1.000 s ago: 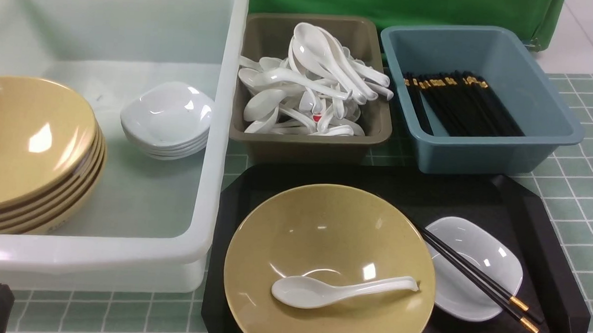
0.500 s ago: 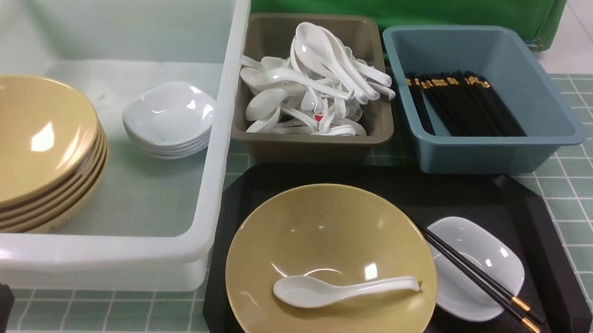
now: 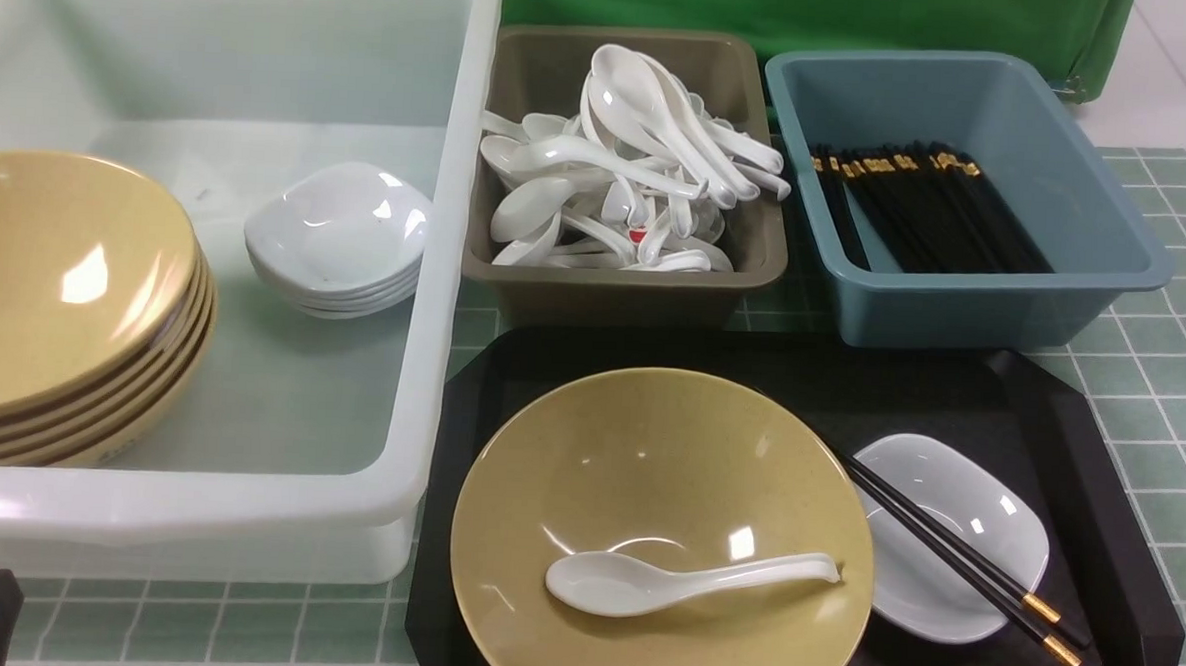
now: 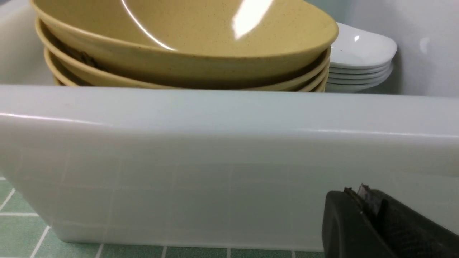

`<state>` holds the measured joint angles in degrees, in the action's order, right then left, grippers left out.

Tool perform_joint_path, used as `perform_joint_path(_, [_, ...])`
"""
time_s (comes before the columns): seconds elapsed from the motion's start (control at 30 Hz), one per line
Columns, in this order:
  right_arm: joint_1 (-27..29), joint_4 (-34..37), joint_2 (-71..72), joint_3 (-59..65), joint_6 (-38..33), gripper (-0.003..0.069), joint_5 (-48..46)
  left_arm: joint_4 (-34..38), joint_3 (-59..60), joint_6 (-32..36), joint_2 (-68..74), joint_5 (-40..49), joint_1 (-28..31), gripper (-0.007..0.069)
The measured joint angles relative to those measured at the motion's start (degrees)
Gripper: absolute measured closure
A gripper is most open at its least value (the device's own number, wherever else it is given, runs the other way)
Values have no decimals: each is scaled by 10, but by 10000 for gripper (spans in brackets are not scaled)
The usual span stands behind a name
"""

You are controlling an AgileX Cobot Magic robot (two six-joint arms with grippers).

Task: On blue table put chopsticks spoon bowls plates into blue grey white boxes.
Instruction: 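Move the grippers toward the tableware on the black tray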

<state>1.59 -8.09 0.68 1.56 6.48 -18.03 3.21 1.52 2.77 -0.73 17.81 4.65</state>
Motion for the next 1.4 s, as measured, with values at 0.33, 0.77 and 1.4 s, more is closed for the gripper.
perform_joint_path(0.33, [0,0,0,0,0,423,0,45,0,0,0,0,0,636])
perform_joint_path(0.77, [0,0,0,0,147,423,1,262,0,-20,0,-13,0,636])
perform_joint_path(1.4, [-16,167,0,-22,327,435,-19,585,-86,55,1,8,0,636])
